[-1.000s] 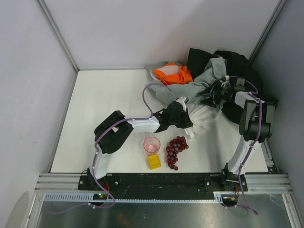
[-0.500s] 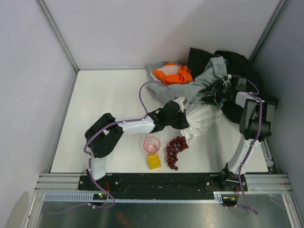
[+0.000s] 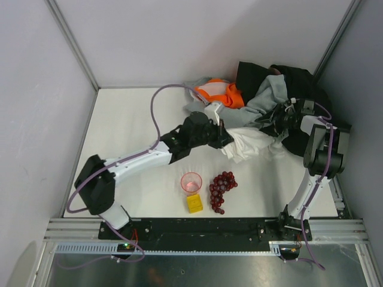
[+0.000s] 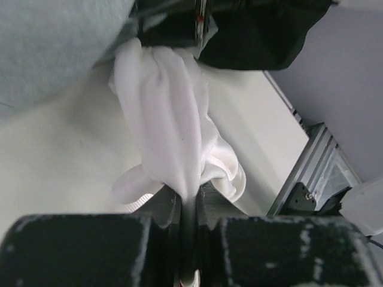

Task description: Pick out a specific cloth from the pile

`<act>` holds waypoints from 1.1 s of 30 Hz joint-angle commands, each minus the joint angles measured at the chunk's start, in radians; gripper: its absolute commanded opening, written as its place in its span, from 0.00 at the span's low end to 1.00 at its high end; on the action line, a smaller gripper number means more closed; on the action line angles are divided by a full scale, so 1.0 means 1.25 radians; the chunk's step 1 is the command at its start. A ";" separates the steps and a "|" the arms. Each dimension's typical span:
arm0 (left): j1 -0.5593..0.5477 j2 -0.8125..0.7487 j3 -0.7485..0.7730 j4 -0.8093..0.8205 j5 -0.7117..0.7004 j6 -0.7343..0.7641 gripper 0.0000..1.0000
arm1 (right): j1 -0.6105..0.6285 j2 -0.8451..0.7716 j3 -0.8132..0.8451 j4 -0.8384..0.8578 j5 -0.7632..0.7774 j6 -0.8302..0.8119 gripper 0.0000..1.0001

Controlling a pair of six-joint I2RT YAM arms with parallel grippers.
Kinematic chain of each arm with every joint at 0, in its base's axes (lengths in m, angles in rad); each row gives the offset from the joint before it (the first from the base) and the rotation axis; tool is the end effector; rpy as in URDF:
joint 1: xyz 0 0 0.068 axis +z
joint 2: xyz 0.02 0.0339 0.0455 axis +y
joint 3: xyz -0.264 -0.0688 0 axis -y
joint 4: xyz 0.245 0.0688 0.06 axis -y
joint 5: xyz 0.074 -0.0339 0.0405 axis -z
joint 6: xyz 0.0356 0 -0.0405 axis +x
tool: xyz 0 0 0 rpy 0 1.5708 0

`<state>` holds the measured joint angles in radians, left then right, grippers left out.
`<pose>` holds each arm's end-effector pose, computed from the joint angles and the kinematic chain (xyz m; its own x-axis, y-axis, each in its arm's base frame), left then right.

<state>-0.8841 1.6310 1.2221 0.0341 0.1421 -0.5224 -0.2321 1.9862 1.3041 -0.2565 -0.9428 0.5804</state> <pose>0.2409 -0.3019 0.2947 -0.6248 -0.0169 -0.7806 0.6200 0.5968 -0.5093 0.4062 -0.0664 0.1706 -0.8376 0.5290 -0.1362 0.1544 0.4684 0.8699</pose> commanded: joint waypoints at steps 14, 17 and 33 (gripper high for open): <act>0.246 -0.313 0.075 -0.047 0.135 0.055 0.01 | -0.045 -0.063 0.031 -0.090 0.079 -0.061 0.67; 0.301 -0.345 0.097 -0.054 0.140 0.046 0.01 | -0.045 -0.070 0.030 -0.097 0.080 -0.064 0.67; 0.643 -0.461 0.232 -0.181 0.163 0.065 0.01 | -0.043 -0.094 0.022 -0.126 0.090 -0.085 0.67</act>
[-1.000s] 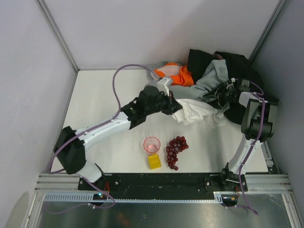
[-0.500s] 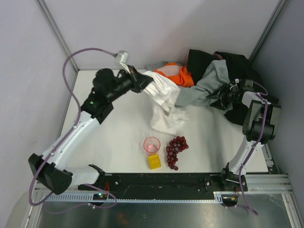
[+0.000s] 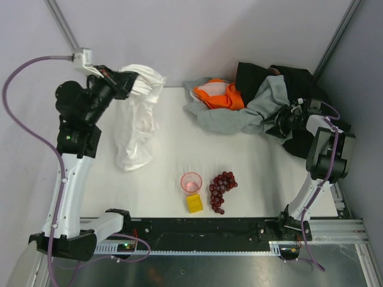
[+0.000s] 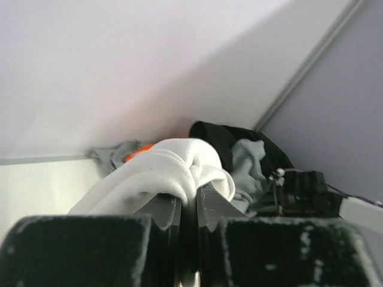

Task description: Pick out a specific cloth from the pile

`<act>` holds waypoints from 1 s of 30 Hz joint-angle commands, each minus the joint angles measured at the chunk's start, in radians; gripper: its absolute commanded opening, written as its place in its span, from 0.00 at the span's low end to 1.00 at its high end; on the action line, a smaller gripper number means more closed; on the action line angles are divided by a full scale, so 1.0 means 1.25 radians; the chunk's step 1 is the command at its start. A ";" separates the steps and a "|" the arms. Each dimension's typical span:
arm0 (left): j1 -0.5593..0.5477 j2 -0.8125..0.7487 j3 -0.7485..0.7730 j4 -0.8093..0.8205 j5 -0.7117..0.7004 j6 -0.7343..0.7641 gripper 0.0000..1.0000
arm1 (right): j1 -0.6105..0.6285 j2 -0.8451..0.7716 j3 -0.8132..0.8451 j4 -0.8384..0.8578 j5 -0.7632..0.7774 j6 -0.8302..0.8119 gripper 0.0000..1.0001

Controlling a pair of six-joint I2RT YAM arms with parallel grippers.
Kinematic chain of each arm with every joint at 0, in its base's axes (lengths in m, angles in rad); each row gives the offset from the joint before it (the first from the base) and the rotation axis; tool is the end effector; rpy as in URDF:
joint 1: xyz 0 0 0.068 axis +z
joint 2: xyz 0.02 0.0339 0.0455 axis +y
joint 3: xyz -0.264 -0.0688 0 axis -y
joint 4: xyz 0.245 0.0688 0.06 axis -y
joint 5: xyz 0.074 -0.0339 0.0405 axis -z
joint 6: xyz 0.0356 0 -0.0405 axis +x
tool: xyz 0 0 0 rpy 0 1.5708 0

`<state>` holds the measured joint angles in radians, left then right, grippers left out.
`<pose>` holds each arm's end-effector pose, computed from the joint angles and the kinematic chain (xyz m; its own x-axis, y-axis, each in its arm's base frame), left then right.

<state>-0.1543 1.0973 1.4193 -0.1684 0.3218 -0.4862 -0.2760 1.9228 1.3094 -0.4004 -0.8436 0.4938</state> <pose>0.2152 -0.0449 0.4994 -0.0788 -0.4364 -0.8963 0.4726 0.7753 -0.4190 0.3897 -0.0827 0.1864 -0.8134 0.5579 -0.1649 0.2120 0.5483 0.8089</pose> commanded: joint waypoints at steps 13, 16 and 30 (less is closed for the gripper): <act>0.183 0.030 0.228 -0.147 -0.026 0.138 0.01 | -0.004 -0.047 0.018 -0.015 0.016 -0.018 0.67; 0.201 0.045 0.253 -0.165 -0.046 0.150 0.01 | -0.005 -0.047 0.018 -0.015 0.016 -0.018 0.67; 0.233 0.053 0.174 -0.173 -0.092 0.179 0.01 | -0.003 -0.049 0.017 -0.026 0.025 -0.026 0.67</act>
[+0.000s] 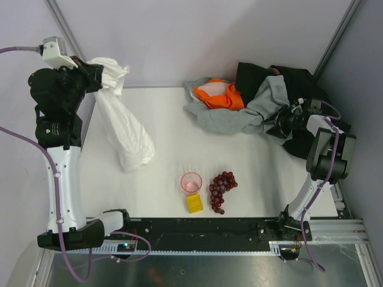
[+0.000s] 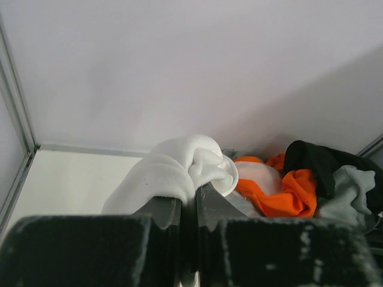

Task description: Pick out a specific cloth from the pile

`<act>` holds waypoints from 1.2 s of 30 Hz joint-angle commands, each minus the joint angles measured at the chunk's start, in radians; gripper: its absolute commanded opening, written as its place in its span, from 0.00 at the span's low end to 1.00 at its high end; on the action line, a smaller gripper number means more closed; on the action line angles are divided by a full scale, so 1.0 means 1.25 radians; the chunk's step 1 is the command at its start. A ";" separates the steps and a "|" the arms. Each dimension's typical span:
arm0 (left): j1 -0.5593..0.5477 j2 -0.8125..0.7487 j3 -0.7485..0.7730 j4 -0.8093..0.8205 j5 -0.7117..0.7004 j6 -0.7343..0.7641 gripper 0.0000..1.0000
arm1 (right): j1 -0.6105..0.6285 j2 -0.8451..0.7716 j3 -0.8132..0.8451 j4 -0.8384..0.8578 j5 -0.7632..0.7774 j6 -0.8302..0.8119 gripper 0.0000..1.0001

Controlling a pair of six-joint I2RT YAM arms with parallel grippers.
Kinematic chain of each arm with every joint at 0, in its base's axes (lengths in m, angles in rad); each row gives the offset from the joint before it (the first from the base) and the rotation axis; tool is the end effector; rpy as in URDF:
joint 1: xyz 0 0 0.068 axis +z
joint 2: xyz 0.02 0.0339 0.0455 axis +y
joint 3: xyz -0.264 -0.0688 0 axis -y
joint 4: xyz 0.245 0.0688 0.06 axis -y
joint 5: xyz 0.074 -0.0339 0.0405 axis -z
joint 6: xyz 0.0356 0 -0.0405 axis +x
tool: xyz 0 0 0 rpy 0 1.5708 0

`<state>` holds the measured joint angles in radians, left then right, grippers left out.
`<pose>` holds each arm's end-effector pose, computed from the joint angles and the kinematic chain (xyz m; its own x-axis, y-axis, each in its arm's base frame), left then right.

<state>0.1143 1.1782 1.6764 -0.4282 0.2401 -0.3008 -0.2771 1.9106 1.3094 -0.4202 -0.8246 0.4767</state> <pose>0.2134 0.0160 0.5348 0.0294 -0.2863 -0.9577 0.1399 0.9499 -0.2797 0.3873 -0.0830 0.1896 -0.8129 0.5550 -0.1766 0.2137 0.5663 0.7960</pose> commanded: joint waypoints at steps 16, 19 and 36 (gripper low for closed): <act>0.036 -0.087 -0.425 0.081 -0.069 -0.093 0.01 | 0.013 -0.043 0.001 -0.022 0.024 -0.029 0.67; 0.041 -0.096 -0.511 0.108 -0.073 -0.121 0.01 | 0.015 -0.044 -0.009 -0.021 0.026 -0.032 0.67; 0.066 0.102 -0.685 0.172 -0.053 -0.278 0.01 | 0.027 -0.062 -0.049 -0.025 0.031 -0.051 0.67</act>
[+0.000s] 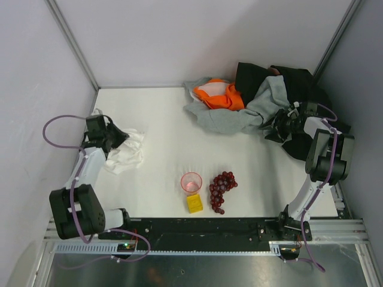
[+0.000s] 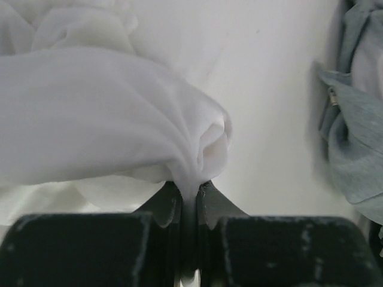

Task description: Pick out a specific cloth from the pile

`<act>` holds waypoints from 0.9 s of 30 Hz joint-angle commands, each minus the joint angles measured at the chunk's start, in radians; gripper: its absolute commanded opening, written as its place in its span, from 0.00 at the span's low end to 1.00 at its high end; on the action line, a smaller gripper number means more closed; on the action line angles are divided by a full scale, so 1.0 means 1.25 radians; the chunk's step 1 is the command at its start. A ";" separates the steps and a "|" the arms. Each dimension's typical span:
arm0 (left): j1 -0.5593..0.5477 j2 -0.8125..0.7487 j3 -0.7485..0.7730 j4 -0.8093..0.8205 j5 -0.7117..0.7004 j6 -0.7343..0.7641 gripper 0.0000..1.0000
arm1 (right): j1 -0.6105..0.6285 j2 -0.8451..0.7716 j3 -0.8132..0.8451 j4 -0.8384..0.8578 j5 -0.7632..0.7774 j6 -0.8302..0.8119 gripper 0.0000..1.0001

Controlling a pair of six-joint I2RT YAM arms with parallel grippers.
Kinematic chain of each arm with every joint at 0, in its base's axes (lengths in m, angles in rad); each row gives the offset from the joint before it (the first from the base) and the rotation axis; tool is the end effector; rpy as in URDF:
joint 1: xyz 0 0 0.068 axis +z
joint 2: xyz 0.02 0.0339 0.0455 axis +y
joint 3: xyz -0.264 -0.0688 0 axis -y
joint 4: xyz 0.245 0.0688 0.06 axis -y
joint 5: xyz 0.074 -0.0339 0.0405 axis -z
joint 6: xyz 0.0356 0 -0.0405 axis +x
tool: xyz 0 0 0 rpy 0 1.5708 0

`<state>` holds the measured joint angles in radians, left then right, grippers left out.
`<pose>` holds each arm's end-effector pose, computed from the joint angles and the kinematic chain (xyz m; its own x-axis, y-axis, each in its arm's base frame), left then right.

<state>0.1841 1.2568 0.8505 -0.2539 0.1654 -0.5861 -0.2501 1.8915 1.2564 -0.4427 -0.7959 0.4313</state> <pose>0.2699 0.0443 0.2560 -0.4731 -0.6430 -0.6022 -0.3774 0.7656 -0.5210 0.3772 -0.0701 0.1799 -0.8399 0.5164 -0.1668 0.2165 0.6007 0.7696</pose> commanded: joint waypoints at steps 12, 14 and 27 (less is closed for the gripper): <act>0.010 0.239 -0.080 0.078 0.053 -0.112 0.01 | 0.021 -0.100 -0.042 -0.022 0.019 -0.025 0.68; 0.010 0.252 -0.087 0.083 0.058 -0.113 0.01 | 0.025 -0.113 -0.053 -0.023 0.021 -0.027 0.68; 0.010 0.069 -0.148 0.086 0.113 -0.093 0.37 | 0.061 -0.193 -0.133 -0.027 0.046 -0.041 0.69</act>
<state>0.1913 1.4628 0.7013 -0.1432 0.2558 -0.7059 -0.1951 1.7130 1.1076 -0.4637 -0.7593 0.4049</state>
